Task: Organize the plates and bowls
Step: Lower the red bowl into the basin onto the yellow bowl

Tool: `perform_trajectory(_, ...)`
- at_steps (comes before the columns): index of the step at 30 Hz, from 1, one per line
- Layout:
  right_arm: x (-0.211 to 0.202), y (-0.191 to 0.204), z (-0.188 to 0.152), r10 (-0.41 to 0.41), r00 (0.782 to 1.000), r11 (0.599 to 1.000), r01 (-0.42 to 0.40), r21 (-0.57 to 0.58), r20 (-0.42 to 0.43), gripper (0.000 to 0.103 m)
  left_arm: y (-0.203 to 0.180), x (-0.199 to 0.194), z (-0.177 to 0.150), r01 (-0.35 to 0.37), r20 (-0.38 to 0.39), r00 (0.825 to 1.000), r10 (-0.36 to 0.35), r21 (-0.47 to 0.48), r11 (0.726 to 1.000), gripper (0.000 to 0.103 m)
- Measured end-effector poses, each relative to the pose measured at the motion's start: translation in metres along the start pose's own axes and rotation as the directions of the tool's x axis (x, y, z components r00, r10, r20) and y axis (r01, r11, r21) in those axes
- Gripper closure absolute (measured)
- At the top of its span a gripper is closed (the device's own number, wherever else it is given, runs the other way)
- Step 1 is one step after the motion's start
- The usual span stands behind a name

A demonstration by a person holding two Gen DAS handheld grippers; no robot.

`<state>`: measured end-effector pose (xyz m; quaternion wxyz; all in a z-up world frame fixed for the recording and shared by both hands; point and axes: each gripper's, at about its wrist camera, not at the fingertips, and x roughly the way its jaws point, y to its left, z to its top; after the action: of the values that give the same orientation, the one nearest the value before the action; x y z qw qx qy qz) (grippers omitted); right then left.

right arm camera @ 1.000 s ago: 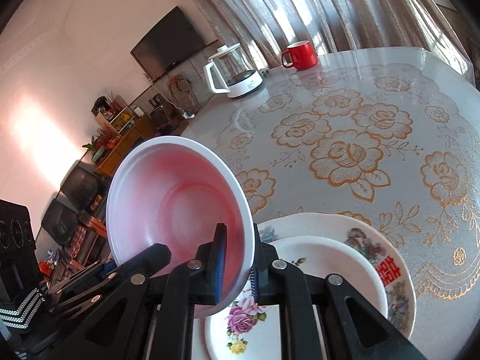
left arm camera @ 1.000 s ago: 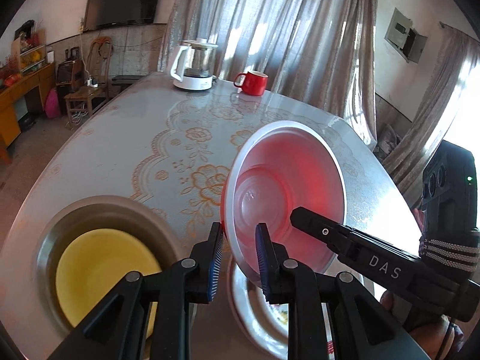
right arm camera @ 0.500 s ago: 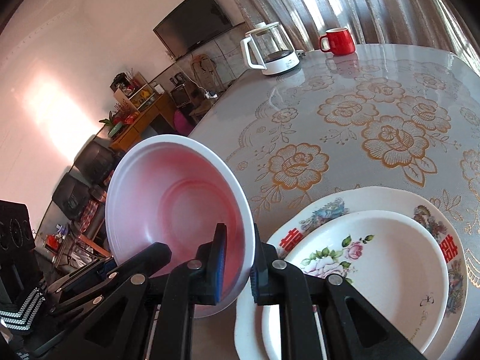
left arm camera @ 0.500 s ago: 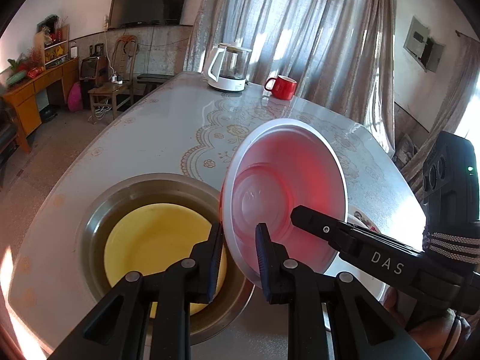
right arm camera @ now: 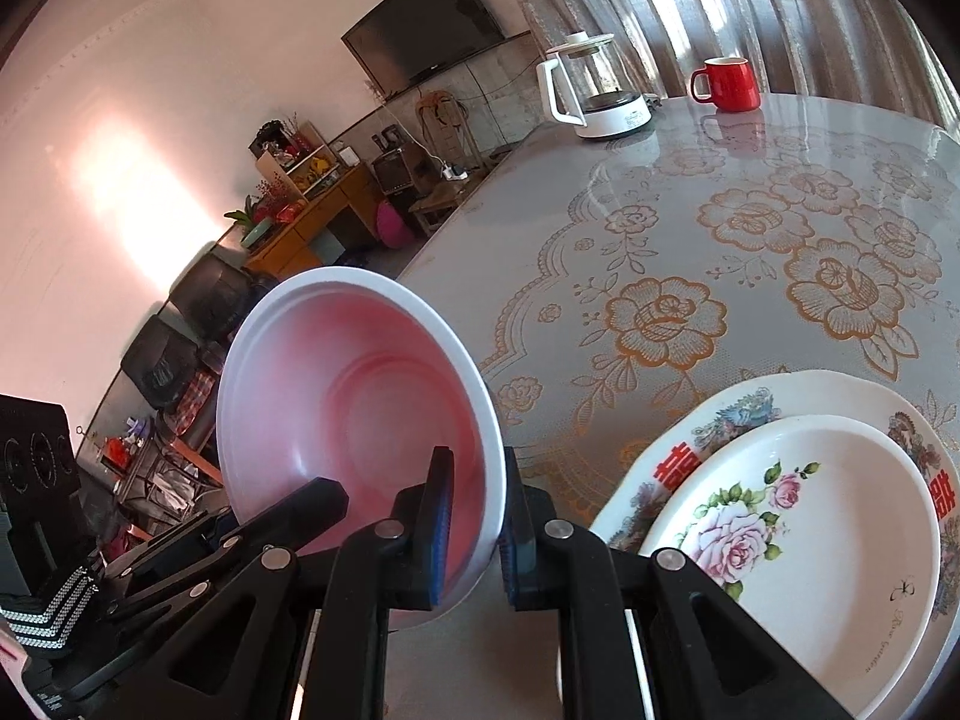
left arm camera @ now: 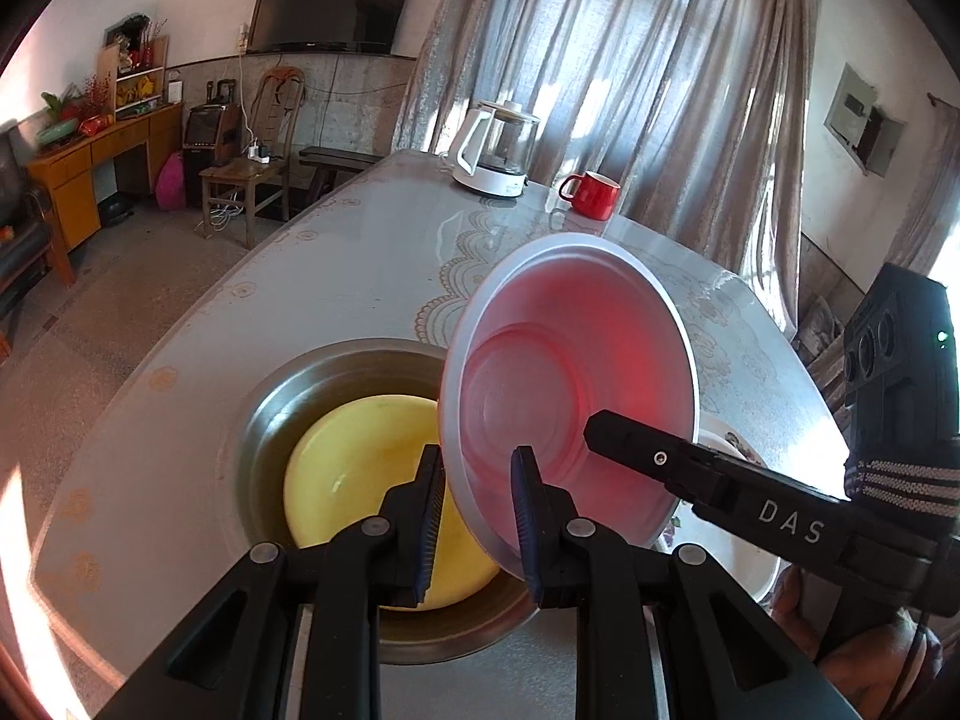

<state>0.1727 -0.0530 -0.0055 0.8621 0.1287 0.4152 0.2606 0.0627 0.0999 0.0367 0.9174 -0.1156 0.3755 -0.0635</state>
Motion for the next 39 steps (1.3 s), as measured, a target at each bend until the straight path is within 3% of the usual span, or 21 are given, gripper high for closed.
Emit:
perform_trajectory(13,0.039,0.03,-0.002,0.042,0.995,0.997,-0.048,-0.062,-0.096,0.091,0.052,-0.004,-0.012,-0.012,-0.037,0.999,0.008,-0.117,0.993,0.081)
perform_trajectory(21,0.055,0.026,-0.01,0.007,0.99,0.999,-0.014,-0.047,-0.143,0.091,0.063,0.009,-0.021,-0.043,-0.08,0.996,0.032,-0.14,0.989,0.081)
perform_trajectory(30,0.052,0.025,-0.016,-0.037,0.99,0.997,0.028,-0.07,-0.133,0.088,0.066,0.015,-0.019,-0.095,-0.075,0.994,0.085,-0.138,0.986,0.079)
perform_trajectory(39,0.045,0.02,-0.017,-0.022,0.992,0.999,0.016,-0.048,-0.12,0.086,0.063,0.016,-0.018,-0.118,-0.06,0.992,0.112,-0.113,0.986,0.079)
